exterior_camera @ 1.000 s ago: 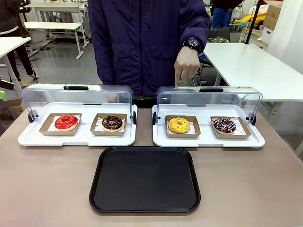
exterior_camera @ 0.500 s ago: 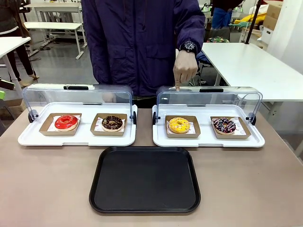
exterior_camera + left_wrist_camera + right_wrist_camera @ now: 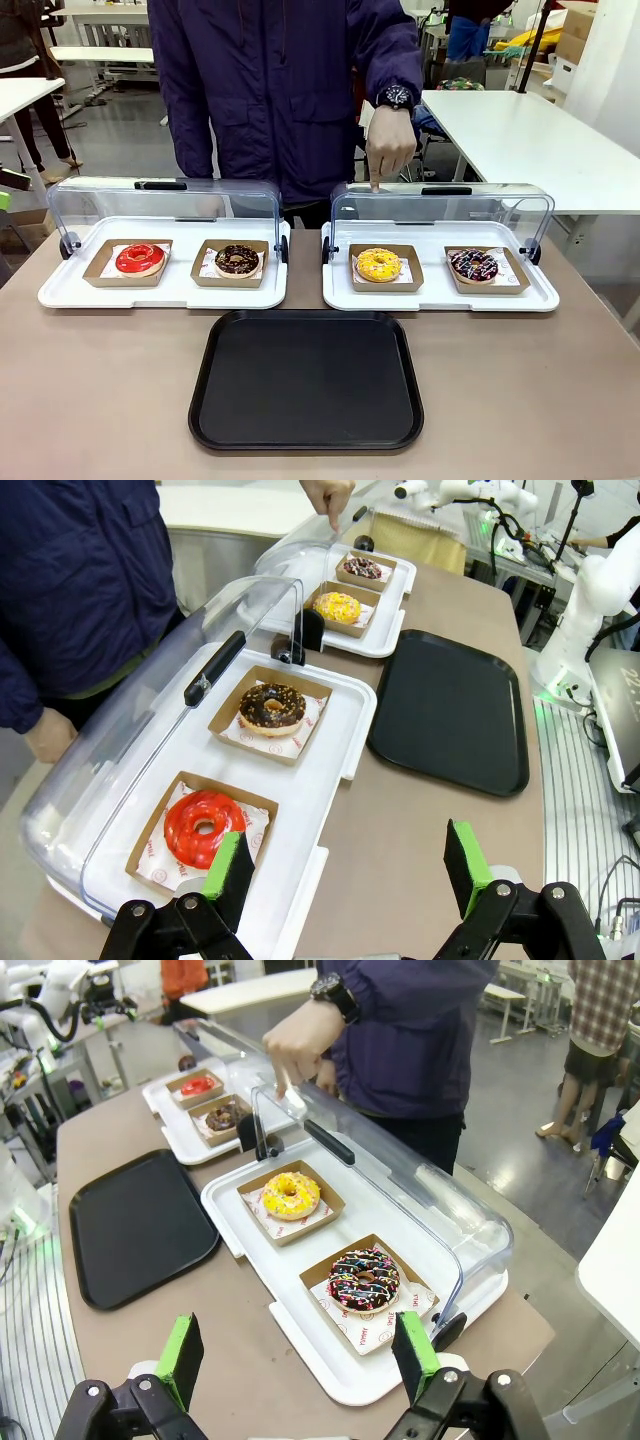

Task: Move the third donut from the left to the tray.
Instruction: Pick up the Paper togo box containing the Donut indicated by the person and place it on the Handle tray.

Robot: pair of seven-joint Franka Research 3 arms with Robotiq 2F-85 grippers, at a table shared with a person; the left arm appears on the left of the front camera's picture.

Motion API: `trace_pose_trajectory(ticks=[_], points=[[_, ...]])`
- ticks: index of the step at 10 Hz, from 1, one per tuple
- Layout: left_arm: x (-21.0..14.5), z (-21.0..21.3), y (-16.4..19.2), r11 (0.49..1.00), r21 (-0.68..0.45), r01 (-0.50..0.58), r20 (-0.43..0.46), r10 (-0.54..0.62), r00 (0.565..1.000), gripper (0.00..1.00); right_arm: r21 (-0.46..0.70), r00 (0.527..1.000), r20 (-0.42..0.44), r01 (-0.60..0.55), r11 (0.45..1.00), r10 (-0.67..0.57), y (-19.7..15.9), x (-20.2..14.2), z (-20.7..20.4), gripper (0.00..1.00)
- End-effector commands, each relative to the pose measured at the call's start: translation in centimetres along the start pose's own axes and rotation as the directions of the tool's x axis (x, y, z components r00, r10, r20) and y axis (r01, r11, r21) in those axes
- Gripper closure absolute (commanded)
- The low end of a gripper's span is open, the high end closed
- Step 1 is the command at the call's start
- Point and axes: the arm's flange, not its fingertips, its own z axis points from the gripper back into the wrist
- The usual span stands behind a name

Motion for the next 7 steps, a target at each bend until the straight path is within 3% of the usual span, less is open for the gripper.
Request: trace_pose_trajectory(ticks=[1,7], points=[[0.23,0.24,-0.09,1.0,-0.007,-0.003,-0.019,0.002,1.0,0.0,-0.001,0.999,0.026,-0.023,1.0,0.023,-0.18,0.2,-0.02,0.0],[0.23,0.24,-0.09,1.0,-0.007,-0.003,-0.019,0.002,1.0,0.0,0.0,1.0,0.0,0.0,1.0,0.0,0.0,0.0,0.0,0.0]])
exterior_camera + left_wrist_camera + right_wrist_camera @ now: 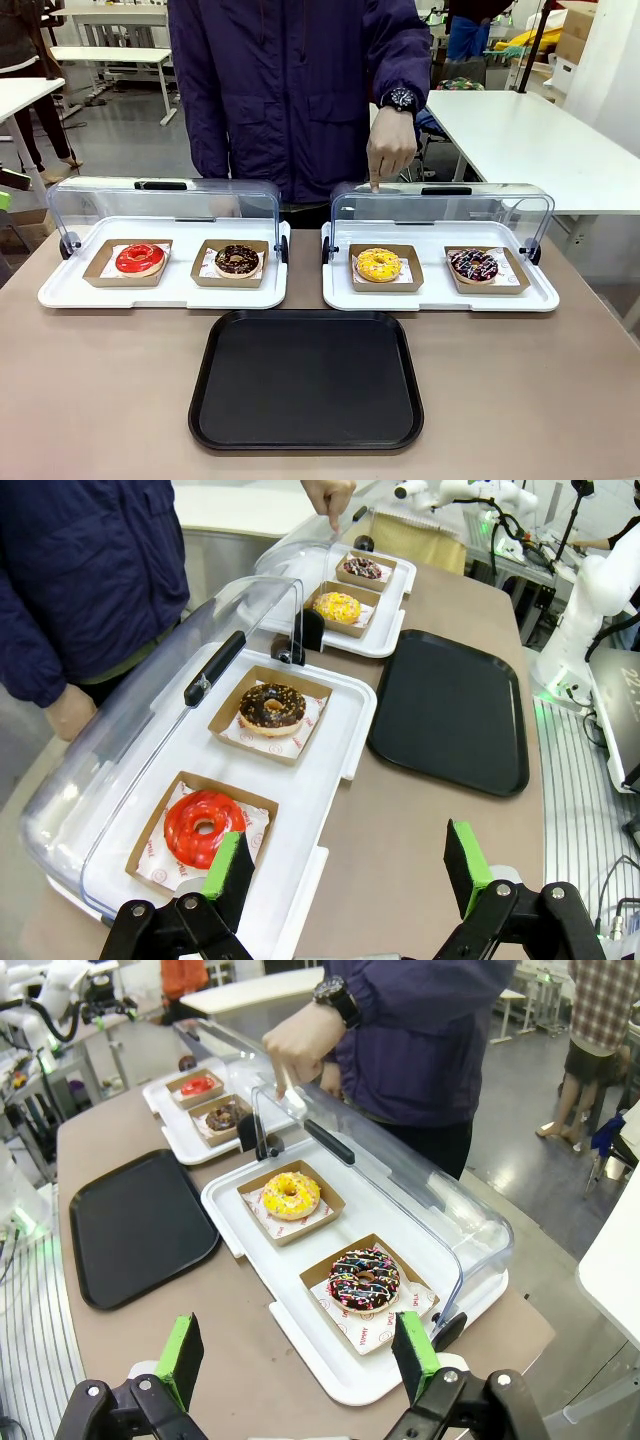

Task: Move the third donut from the left to the tray.
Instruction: Pick up the Paper togo box containing the Donut indicated by the person and place it on the Handle tray.

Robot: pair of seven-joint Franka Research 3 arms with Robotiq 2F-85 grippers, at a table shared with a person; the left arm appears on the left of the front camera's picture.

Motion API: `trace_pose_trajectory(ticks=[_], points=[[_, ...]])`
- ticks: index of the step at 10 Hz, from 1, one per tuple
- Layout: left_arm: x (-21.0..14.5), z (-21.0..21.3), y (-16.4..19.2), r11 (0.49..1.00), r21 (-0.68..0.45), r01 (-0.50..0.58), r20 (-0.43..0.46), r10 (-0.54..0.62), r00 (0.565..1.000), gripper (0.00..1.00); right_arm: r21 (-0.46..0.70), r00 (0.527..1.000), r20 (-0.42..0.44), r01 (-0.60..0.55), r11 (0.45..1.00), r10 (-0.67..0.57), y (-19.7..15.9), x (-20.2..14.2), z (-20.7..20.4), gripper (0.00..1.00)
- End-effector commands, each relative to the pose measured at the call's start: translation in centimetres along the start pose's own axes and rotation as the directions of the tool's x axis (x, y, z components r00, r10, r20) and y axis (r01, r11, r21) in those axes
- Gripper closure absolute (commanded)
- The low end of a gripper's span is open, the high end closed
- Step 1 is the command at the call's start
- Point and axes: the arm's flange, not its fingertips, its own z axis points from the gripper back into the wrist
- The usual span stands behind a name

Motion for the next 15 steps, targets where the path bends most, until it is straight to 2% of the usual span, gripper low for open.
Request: trace_pose_trajectory(ticks=[1,3,5,8,9,11,12,13,15], points=[[0.2,0.2,-0.1,1.0,-0.007,-0.003,-0.019,0.002,1.0,0.0,-0.003,0.998,-0.051,-0.048,0.999,0.048,0.9,2.3,-2.4,0.0],[0.2,0.2,-0.1,1.0,-0.007,-0.003,-0.019,0.002,1.0,0.0,0.024,0.977,-0.19,-0.089,0.996,0.092,1.6,5.9,-8.3,0.0],[0.2,0.2,-0.1,1.0,-0.007,-0.003,-0.019,0.002,1.0,0.0,0.038,0.936,-0.327,-0.127,0.991,0.133,2.8,7.6,-14.5,0.0],[0.2,0.2,-0.1,1.0,-0.007,-0.003,-0.019,0.002,1.0,0.0,0.052,0.843,-0.496,-0.212,0.976,0.21,6.8,5.7,-22.7,0.0],[0.2,0.2,-0.1,1.0,-0.007,-0.003,-0.019,0.002,1.0,0.0,0.027,0.802,-0.537,-0.293,0.956,0.261,7.9,5.1,-24.7,0.0],[0.2,0.2,-0.1,1.0,-0.007,-0.003,-0.019,0.002,1.0,0.0,0.068,0.756,-0.557,-0.372,0.926,0.345,10.0,3.3,-27.2,0.0],[0.2,0.2,-0.1,1.0,-0.007,-0.003,-0.019,0.002,1.0,0.0,0.061,0.783,-0.501,-0.393,0.917,0.369,10.8,3.3,-26.7,0.0],[0.2,0.2,-0.1,1.0,-0.007,-0.003,-0.019,0.002,1.0,0.0,0.091,0.772,-0.537,-0.346,0.934,0.339,9.3,3.8,-26.8,0.0],[0.2,0.2,-0.1,1.0,-0.007,-0.003,-0.019,0.002,1.0,0.0,0.091,0.772,-0.537,-0.346,0.934,0.339,9.3,3.8,-26.8,0.0]])
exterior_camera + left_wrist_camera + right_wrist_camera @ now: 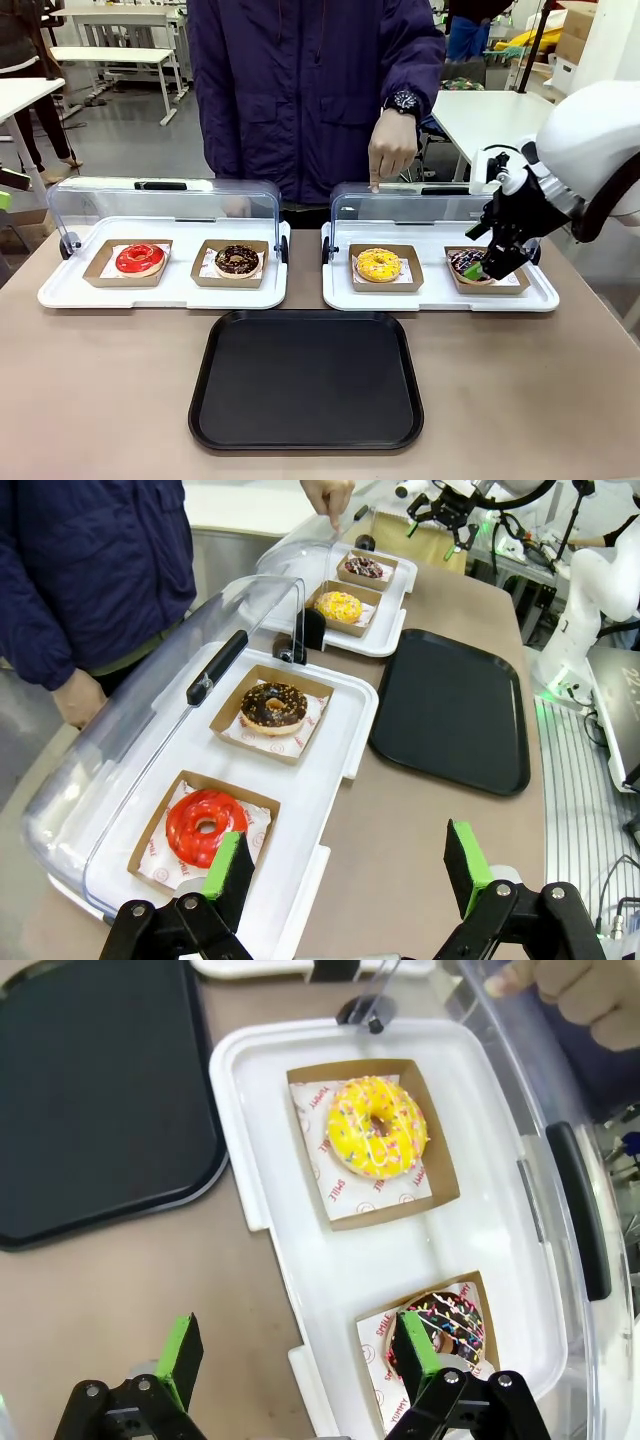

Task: Move the third donut from the left to the tray.
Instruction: Pick up the Paper togo box containing the Donut indicated by the person and place it on the Handle tray.

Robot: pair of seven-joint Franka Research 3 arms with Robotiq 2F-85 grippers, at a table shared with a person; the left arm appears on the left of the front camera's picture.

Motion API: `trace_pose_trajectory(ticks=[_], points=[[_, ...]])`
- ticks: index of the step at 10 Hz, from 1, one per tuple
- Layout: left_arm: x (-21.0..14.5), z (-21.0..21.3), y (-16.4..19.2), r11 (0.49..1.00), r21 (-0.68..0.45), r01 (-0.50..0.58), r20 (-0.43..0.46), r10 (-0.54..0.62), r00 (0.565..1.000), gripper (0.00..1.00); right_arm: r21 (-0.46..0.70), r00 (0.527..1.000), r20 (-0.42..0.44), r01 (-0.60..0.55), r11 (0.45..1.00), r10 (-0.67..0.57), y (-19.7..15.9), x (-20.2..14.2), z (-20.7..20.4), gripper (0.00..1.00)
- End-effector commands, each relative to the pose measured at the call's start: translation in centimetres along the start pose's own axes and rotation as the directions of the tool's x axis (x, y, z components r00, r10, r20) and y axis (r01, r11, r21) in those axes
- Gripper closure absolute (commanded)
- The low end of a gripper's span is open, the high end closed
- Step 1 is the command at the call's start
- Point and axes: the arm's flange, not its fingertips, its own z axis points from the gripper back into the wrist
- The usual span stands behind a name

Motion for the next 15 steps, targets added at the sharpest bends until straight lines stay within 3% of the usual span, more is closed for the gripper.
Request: trace_pose_trajectory(ticks=[1,2,3,6,13,15], points=[[0.2,0.2,-0.2,1.0,-0.008,-0.003,-0.017,0.003,1.0,0.0,0.001,1.0,-0.003,-0.009,1.0,0.009,0.3,0.4,-0.2,0.0],[0.2,0.2,-0.2,1.0,-0.008,-0.003,-0.017,0.003,1.0,0.0,-0.089,0.994,-0.079,-0.085,0.992,0.078,2.3,1.9,-1.3,0.0],[0.2,0.2,-0.2,1.0,-0.008,-0.003,-0.017,0.003,1.0,0.0,-0.139,0.987,-0.102,-0.136,0.981,0.123,3.2,2.5,-2.2,0.0],[0.2,0.2,-0.2,1.0,-0.008,-0.003,-0.017,0.003,1.0,0.0,-0.137,0.97,-0.138,-0.221,0.966,0.202,4.4,3.1,-5.2,0.0],[0.2,0.2,-0.2,1.0,-0.008,-0.003,-0.017,0.003,1.0,0.0,-0.144,0.942,-0.202,-0.3,0.943,0.269,3.5,3.5,-11.7,0.0],[0.2,0.2,-0.2,1.0,-0.008,-0.003,-0.017,0.003,1.0,0.0,-0.18,0.951,-0.21,-0.267,0.947,0.228,3.3,4.2,-11.6,0.0]])
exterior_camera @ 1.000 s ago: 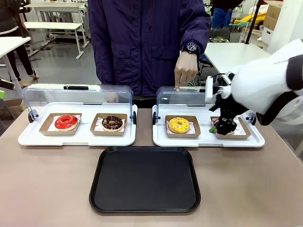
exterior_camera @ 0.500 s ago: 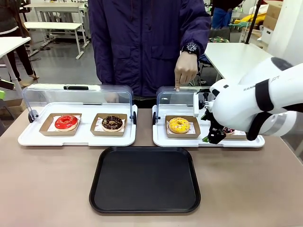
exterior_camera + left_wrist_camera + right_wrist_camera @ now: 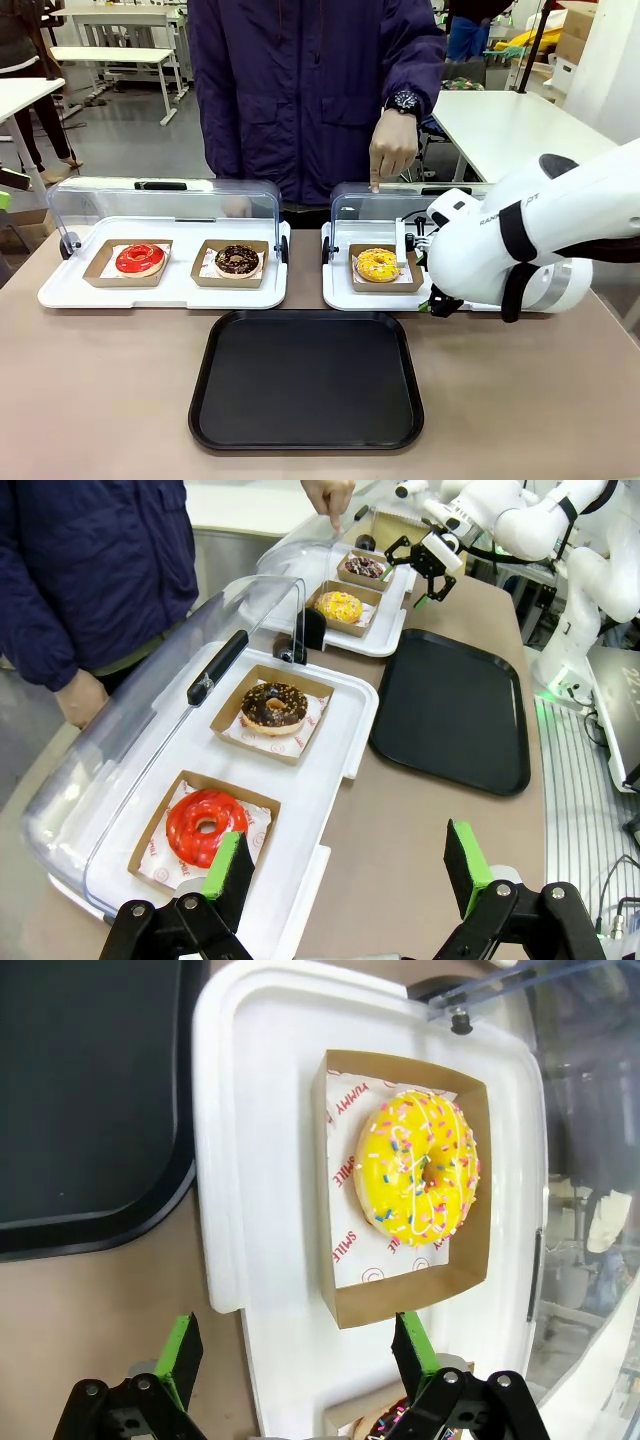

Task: Move the third donut from the left to the tray.
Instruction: Pick up the Paper togo box containing the Donut indicated by the person and place it on the Handle tray.

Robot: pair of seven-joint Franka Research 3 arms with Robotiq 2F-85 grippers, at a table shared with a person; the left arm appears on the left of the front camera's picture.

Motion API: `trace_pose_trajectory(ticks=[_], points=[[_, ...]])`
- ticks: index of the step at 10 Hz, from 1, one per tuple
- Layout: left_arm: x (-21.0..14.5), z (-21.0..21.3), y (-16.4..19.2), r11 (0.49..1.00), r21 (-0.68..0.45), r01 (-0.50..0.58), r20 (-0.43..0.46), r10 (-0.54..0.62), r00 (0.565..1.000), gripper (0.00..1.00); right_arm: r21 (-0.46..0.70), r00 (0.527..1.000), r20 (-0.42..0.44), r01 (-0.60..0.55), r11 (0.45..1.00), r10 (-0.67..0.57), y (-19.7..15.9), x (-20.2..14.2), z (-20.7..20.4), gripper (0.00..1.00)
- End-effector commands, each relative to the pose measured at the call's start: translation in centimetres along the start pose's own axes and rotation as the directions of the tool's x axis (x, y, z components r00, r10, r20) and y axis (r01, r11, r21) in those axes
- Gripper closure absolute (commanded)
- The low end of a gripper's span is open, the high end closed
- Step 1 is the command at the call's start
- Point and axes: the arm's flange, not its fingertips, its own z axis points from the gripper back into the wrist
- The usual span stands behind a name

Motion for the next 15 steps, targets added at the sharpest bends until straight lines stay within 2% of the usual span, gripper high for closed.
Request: trace_pose_trajectory(ticks=[1,3,5,8,15], points=[[0.2,0.1,-0.2,1.0,-0.009,-0.003,-0.017,0.003,1.0,0.0,0.014,1.0,0.005,-0.006,1.0,0.006,0.0,0.1,0.4,0.0],[0.2,0.1,-0.2,1.0,-0.009,-0.003,-0.017,0.003,1.0,0.0,0.0,1.0,-0.001,0.0,1.0,0.0,0.0,0.0,-0.1,0.0],[0.2,0.1,-0.2,1.0,-0.009,-0.003,-0.017,0.003,1.0,0.0,-0.016,1.0,0.022,-0.012,1.0,0.012,-1.1,1.4,0.0,0.0],[0.2,0.1,-0.2,1.0,-0.009,-0.003,-0.017,0.003,1.0,0.0,0.003,0.999,-0.006,-0.035,0.999,0.035,-2.3,2.1,-0.8,0.0],[0.2,0.1,-0.2,1.0,-0.009,-0.003,-0.017,0.003,1.0,0.0,0.009,0.997,-0.037,-0.062,0.998,0.062,-4.5,1.4,-2.8,0.0]])
